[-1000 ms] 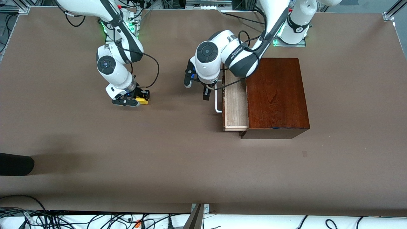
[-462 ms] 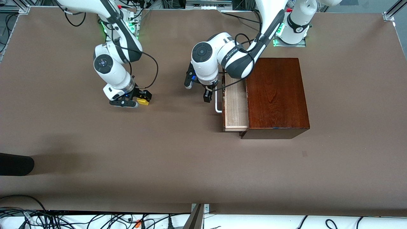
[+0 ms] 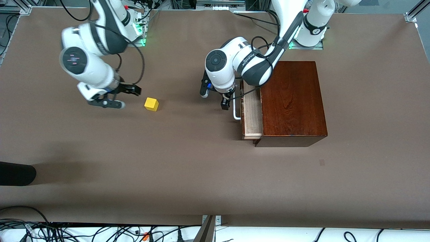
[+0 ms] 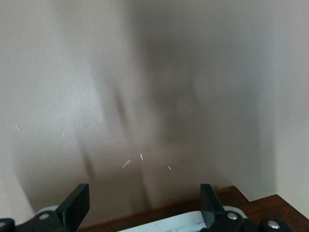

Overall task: Open drawer, take yellow block, close drawer
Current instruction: 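Push the drawer shut with the left gripper while the right gripper retracts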

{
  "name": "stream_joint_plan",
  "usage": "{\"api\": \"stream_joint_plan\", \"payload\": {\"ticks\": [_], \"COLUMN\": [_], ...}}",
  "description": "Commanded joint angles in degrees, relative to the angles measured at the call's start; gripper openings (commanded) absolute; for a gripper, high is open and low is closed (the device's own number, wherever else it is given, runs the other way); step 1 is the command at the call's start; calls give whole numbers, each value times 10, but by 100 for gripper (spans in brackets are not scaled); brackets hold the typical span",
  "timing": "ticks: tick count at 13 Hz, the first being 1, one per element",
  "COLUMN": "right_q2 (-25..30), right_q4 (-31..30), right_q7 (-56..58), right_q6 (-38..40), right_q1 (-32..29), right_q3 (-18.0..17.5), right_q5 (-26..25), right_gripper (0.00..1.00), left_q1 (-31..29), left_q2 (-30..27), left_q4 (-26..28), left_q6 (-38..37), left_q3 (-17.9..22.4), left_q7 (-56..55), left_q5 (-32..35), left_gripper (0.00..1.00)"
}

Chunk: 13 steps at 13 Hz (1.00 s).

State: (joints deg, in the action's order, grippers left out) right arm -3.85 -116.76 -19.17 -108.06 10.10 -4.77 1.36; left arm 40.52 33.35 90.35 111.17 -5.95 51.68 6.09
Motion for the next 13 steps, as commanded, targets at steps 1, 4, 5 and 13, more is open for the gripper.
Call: {"api": "stream_joint_plan", "payload": {"ticks": [1, 4, 5, 13], "right_q2": [16, 65, 80, 32], "right_q4": [37, 39, 45, 236], "right_q7": [82, 82, 84, 112], "right_q6": [67, 84, 106, 231], "right_q1": [1, 1, 1, -14], "right_q3": [55, 91, 99, 115], "right_q5": [28, 25, 16, -38], "right_gripper": [100, 100, 100, 100], "left_q1": [-18, -36, -36, -40], "left_q2": [1, -2, -2, -2], "left_q4": [-11, -11, -11, -38], "left_q6": [-42, -61, -61, -68], "left_q3": [12, 13, 13, 3], "left_q7": [7, 8, 8, -31], "left_q5": [52, 53, 53, 21], "left_gripper": [100, 100, 100, 100]}}
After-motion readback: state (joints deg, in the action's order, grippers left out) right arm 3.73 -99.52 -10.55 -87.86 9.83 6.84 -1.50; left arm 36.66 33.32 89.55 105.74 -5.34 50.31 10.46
